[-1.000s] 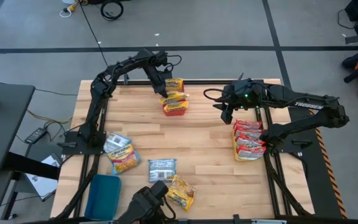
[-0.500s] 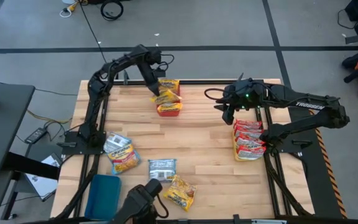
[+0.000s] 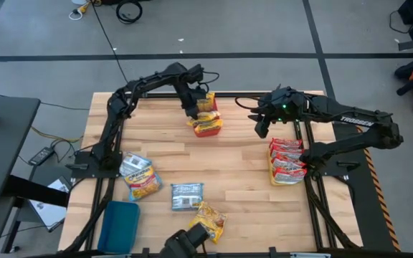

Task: Sort Maruchan noodles
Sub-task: Put the yellow noodle pack into the pink bin

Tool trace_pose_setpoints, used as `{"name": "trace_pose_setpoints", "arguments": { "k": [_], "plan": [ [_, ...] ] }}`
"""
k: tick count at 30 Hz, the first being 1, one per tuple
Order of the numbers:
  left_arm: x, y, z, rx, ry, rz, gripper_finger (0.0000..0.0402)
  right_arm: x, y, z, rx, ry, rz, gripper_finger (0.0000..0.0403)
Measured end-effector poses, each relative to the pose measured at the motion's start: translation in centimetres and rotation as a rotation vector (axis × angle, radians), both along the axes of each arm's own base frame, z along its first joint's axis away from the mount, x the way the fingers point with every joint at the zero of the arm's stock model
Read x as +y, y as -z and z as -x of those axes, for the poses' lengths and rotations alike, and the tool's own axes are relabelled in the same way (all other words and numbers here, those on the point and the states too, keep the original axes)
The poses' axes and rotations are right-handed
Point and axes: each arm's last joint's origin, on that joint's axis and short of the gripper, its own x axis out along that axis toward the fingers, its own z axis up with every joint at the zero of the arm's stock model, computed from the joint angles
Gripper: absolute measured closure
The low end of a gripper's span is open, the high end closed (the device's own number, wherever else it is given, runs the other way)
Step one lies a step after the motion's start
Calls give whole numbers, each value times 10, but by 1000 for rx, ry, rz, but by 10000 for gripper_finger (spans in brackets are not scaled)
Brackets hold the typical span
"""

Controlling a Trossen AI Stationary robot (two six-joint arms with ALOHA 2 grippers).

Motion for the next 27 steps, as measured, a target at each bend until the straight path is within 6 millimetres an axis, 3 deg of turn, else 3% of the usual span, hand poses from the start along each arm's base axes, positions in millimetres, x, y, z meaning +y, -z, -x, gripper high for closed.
{"name": "trace_pose_setpoints", "arguments": {
  "k": [4, 10, 22, 27],
  "plan": [
    [-4, 0, -4, -7, 7, -5, 384, -4, 9, -13, 53, 2, 18, 278],
    [-4, 0, -4, 4, -9, 2, 359, -12, 42, -61, 185, -146, 126, 255],
    [-2, 0, -5, -14, -10, -13, 283, -40, 100, -141, 238, -356, 530, 96],
    [-2, 0, -6, -17, -10, -16, 259, -55, 124, -157, 230, -427, 567, 88]
  ]
}}
